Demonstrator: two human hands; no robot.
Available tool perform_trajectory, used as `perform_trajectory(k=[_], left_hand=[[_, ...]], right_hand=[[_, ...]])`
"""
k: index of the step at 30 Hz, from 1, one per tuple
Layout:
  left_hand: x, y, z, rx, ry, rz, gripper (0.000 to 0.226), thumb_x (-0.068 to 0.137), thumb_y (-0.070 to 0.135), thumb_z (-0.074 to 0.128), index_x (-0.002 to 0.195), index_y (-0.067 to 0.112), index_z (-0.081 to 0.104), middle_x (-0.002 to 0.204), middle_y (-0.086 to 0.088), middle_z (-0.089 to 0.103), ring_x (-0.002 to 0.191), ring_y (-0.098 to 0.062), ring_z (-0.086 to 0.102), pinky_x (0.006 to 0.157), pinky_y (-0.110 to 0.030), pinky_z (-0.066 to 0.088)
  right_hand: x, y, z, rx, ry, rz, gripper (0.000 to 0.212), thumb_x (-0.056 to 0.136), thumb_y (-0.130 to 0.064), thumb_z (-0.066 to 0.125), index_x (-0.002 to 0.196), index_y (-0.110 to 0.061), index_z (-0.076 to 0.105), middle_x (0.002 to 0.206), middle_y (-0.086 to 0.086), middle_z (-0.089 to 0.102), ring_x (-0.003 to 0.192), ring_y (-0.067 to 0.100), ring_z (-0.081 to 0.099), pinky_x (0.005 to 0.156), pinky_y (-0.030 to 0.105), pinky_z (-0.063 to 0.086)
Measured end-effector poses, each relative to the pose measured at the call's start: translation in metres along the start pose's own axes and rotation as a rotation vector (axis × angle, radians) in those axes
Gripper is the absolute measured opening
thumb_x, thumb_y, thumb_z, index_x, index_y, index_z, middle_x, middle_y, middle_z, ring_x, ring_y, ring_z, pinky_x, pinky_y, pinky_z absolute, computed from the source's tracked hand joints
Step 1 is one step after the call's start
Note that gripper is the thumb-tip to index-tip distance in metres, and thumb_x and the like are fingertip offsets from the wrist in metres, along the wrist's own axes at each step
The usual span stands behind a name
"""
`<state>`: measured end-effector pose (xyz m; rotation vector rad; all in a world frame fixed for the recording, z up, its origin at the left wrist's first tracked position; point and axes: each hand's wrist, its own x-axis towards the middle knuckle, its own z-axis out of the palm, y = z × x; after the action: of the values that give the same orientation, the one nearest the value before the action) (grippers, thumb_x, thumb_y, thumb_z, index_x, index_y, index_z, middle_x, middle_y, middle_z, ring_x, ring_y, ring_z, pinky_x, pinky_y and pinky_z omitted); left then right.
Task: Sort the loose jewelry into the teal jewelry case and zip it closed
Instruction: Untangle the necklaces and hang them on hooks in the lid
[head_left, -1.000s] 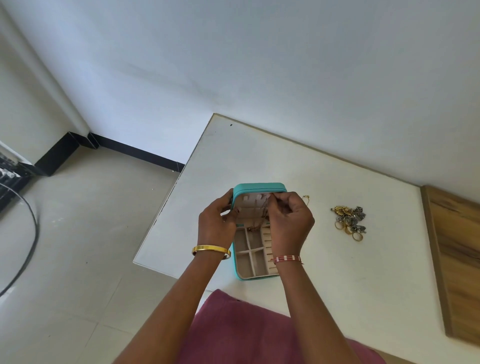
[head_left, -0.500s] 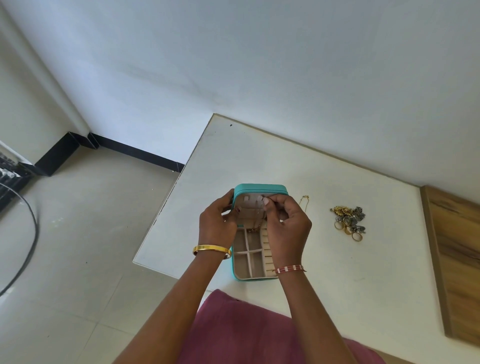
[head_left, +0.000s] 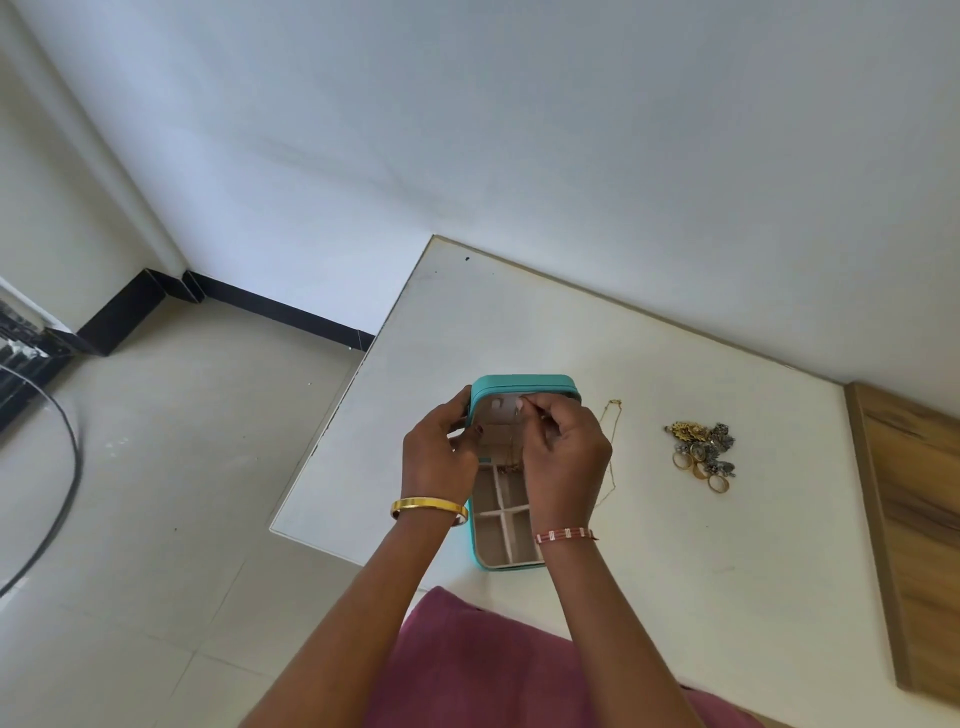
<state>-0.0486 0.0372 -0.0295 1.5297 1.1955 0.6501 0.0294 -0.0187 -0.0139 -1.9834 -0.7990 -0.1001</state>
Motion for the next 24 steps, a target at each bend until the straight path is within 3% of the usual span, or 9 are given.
perform_trajectory(k=[2, 6, 10, 12, 15, 24], left_hand=[[-0.001, 0.000, -0.001, -0.001, 0.003, -0.003, 0.044, 0.083, -0.004, 0.056, 0.123, 0.016, 0.055, 0.117, -0.003, 0.064, 0.093, -0.006, 0.053, 0.078, -0.003, 0.040], [-0.002, -0.001, -0.001, -0.010, 0.007, -0.033, 0.044, 0.084, -0.002, 0.057, 0.124, 0.015, 0.054, 0.118, -0.004, 0.063, 0.093, -0.007, 0.053, 0.083, -0.012, 0.040], [-0.001, -0.001, -0.001, -0.011, 0.003, -0.015, 0.044, 0.084, -0.003, 0.057, 0.124, 0.014, 0.054, 0.117, -0.005, 0.063, 0.093, -0.007, 0.052, 0.072, 0.005, 0.033], [-0.001, -0.002, -0.001, -0.015, 0.006, -0.009, 0.044, 0.083, -0.003, 0.057, 0.124, 0.014, 0.055, 0.117, -0.005, 0.063, 0.093, -0.007, 0.052, 0.070, 0.007, 0.032], [-0.001, -0.002, -0.001, -0.012, 0.001, -0.009, 0.045, 0.083, -0.002, 0.058, 0.124, 0.015, 0.055, 0.118, -0.004, 0.063, 0.094, -0.006, 0.052, 0.070, 0.005, 0.035], [-0.003, -0.005, 0.000, -0.007, -0.001, 0.001, 0.043, 0.083, -0.001, 0.058, 0.123, 0.015, 0.056, 0.117, -0.004, 0.064, 0.093, -0.007, 0.053, 0.065, 0.012, 0.032]], right_hand=[[0.000, -0.002, 0.004, -0.025, 0.046, -0.017, 0.009, 0.075, -0.006, 0.070, 0.084, -0.003, 0.071, 0.077, 0.011, 0.069, 0.071, 0.023, 0.064, 0.065, 0.027, 0.052], [0.001, -0.006, 0.012, -0.038, 0.084, 0.038, 0.011, 0.073, -0.005, 0.073, 0.083, -0.004, 0.071, 0.074, 0.012, 0.069, 0.067, 0.024, 0.062, 0.059, 0.026, 0.050], [0.007, -0.006, 0.014, 0.089, 0.100, 0.307, 0.011, 0.076, -0.010, 0.072, 0.086, -0.007, 0.072, 0.080, 0.007, 0.069, 0.073, 0.020, 0.063, 0.065, 0.026, 0.052], [0.011, -0.005, 0.010, 0.163, 0.086, 0.390, 0.011, 0.076, -0.009, 0.071, 0.088, -0.006, 0.071, 0.081, 0.003, 0.069, 0.072, 0.014, 0.063, 0.065, 0.016, 0.051], [0.014, -0.005, 0.004, 0.140, 0.044, 0.357, 0.011, 0.077, -0.007, 0.070, 0.087, -0.003, 0.070, 0.082, 0.003, 0.069, 0.069, 0.008, 0.060, 0.060, 0.005, 0.046], [0.005, 0.013, -0.009, -0.026, -0.098, 0.082, 0.013, 0.079, -0.009, 0.069, 0.092, -0.009, 0.069, 0.087, 0.008, 0.069, 0.078, 0.019, 0.064, 0.068, 0.027, 0.055]])
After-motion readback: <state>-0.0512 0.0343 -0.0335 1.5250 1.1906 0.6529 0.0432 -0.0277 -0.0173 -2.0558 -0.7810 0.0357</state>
